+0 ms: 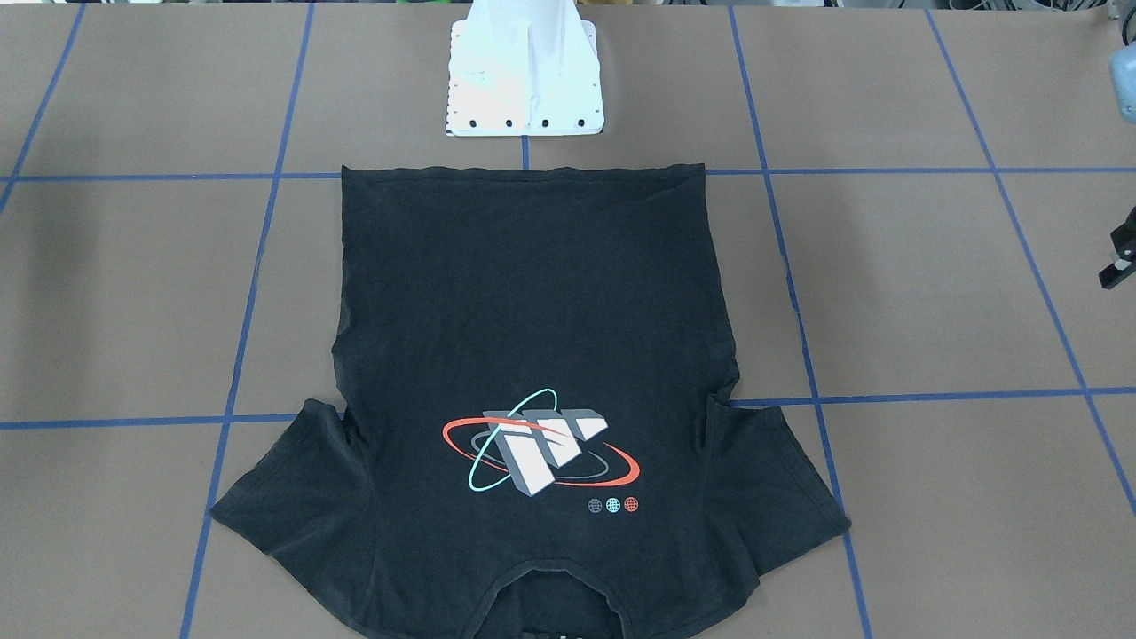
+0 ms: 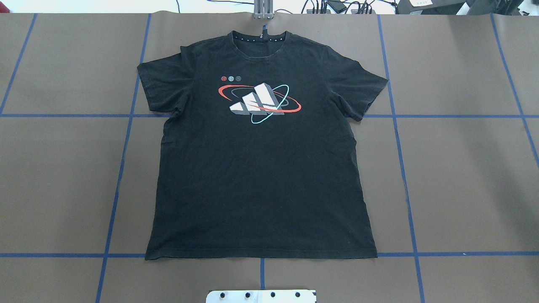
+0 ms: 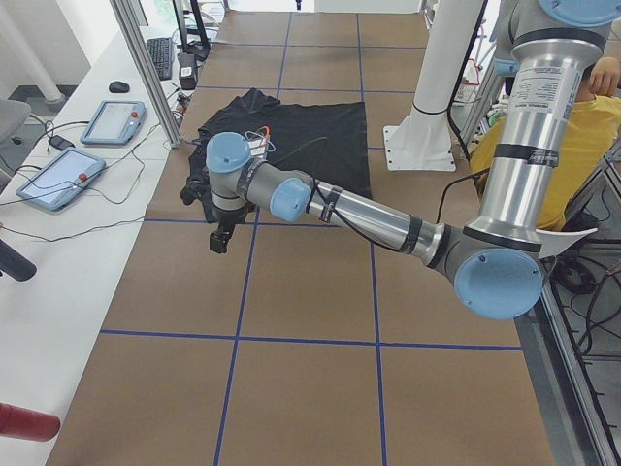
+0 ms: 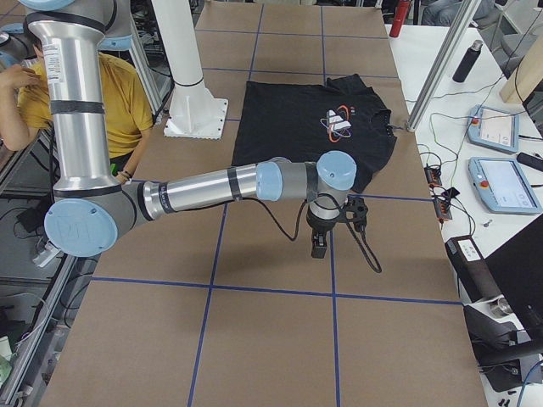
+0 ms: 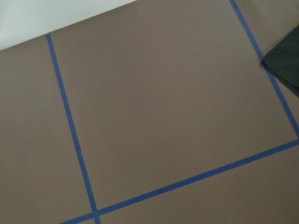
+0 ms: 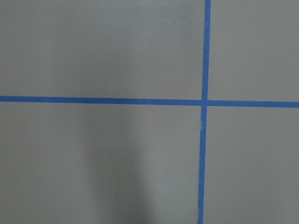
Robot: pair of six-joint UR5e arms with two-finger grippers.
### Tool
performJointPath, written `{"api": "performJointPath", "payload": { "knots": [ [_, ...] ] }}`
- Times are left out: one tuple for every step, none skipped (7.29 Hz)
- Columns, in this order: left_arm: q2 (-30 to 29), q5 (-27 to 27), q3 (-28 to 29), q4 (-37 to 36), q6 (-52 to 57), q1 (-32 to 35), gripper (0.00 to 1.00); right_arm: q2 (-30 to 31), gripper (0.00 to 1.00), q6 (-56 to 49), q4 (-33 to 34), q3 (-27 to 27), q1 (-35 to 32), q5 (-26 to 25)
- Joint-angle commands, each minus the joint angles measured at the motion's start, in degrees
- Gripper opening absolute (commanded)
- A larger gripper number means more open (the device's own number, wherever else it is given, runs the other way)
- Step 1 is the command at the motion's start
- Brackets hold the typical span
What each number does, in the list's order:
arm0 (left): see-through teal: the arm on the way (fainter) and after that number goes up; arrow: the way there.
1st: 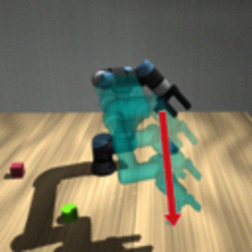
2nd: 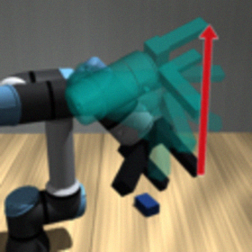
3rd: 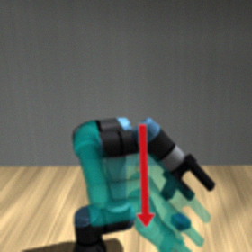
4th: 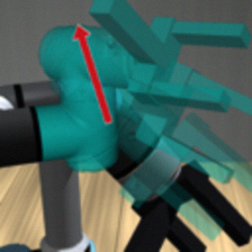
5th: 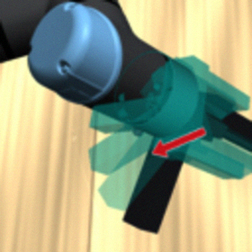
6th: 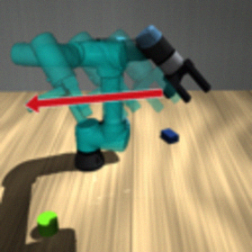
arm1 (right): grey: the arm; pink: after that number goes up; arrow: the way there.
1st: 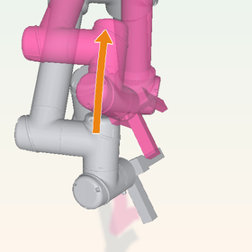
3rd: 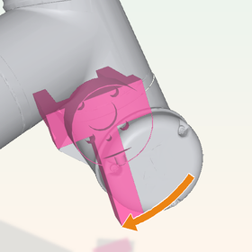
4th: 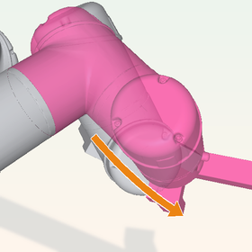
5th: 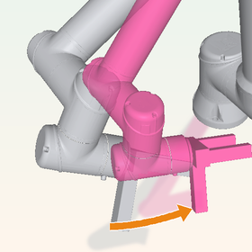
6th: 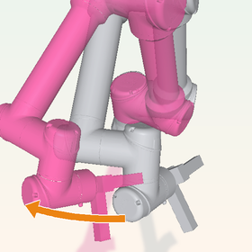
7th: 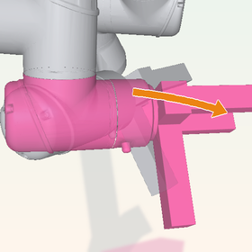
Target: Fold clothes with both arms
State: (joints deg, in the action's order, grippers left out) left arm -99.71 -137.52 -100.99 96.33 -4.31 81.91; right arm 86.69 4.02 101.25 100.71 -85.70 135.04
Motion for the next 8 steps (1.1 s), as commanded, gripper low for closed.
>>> {"api": "performJointPath", "payload": {
  "knots": [
    [5.18,-0.91,-6.02,1.13,1.13,-0.16,1.00,-0.11,1.00,0.37,-0.26,0.89,-0.08,2.05],
    [5.75,-1.25,-6.76,0.88,1.06,-0.17,1.00,-0.29,1.00,0.55,-0.43,0.89,0.70,2.25],
    [6.02,-0.91,-7.03,0.88,0.88,-0.08,1.00,-0.12,1.00,0.55,-0.44,0.98,0.71,2.60],
    [6.28,-0.82,-7.03,0.96,0.88,-0.08,1.00,0.15,1.00,0.47,-0.35,0.89,0.71,3.21],
    [6.20,-0.73,-7.03,0.96,0.88,-0.08,1.00,0.24,1.00,0.29,-0.35,0.89,1.06,3.56],
    [6.20,-0.82,-7.03,0.96,0.88,-0.17,1.00,0.24,1.00,0.29,-0.26,0.63,1.41,4.87],
    [6.20,-0.73,-8.42,0.96,0.88,-0.08,1.00,0.41,1.00,-0.14,-0.43,0.37,1.41,5.41],
    [6.29,-0.73,-9.48,0.96,0.88,0.18,1.00,0.41,1.00,-0.24,-0.52,0.54,1.50,5.41]
  ]
}}
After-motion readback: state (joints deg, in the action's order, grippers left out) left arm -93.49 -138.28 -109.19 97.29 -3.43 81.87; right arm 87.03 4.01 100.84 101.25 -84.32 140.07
